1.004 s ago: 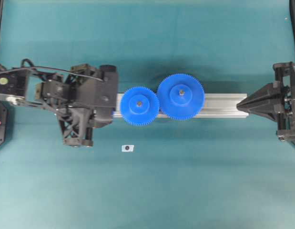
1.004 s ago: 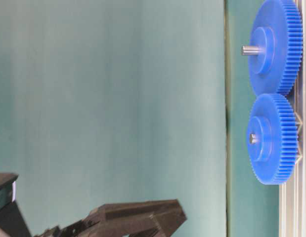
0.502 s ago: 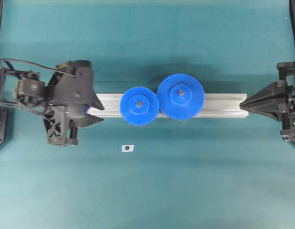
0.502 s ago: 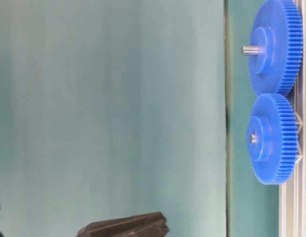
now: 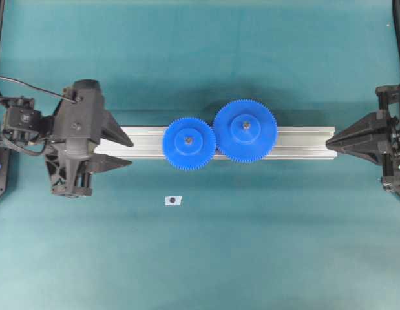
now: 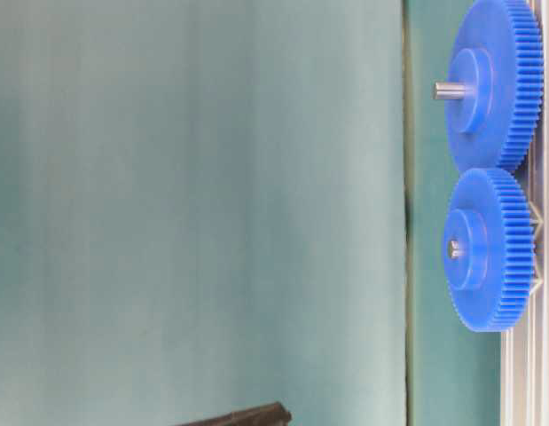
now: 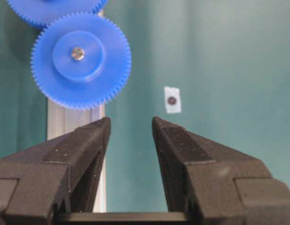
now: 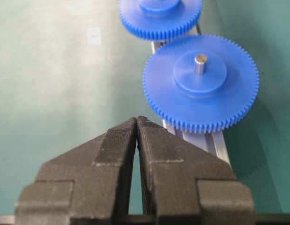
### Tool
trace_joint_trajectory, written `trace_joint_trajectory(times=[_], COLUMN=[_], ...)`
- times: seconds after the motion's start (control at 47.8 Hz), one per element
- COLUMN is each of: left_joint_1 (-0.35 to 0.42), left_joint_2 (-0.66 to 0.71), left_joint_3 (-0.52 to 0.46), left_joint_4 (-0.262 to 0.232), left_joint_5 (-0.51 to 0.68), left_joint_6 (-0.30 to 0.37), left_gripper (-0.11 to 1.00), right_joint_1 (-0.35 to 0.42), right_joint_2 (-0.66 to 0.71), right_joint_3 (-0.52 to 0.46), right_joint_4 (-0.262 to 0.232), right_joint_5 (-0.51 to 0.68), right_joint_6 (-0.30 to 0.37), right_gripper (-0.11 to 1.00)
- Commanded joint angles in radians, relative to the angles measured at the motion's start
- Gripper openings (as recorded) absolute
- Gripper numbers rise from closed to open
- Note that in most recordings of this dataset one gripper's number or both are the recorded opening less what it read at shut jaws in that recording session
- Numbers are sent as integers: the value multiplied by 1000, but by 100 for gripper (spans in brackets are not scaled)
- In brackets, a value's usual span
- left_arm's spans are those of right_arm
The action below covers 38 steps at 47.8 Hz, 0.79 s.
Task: Find the location of the shaft and insert the small gear.
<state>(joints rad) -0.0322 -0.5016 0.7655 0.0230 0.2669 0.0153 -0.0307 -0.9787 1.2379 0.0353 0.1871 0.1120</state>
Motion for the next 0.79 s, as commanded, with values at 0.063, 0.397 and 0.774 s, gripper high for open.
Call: trace_joint_trajectory(times=[0.063, 0.397, 0.774], left_joint_1=[-3, -3, -3], left_joint_2=[-23, -31, -41], left_joint_3=[0, 8, 9], left_joint_4=[3, 3, 3], left_joint_5=[-9, -9, -15], left_joint_6=[0, 0, 0], left_gripper=[46, 46, 46], right_joint_1=[0, 0, 0], right_joint_2=[2, -18, -21], right_joint_3=[-12, -9, -9], right_joint_4=[2, 2, 2], right_joint_5=[-9, -9, -9], right_joint_6=[8, 9, 9], right_gripper=[13, 13, 13])
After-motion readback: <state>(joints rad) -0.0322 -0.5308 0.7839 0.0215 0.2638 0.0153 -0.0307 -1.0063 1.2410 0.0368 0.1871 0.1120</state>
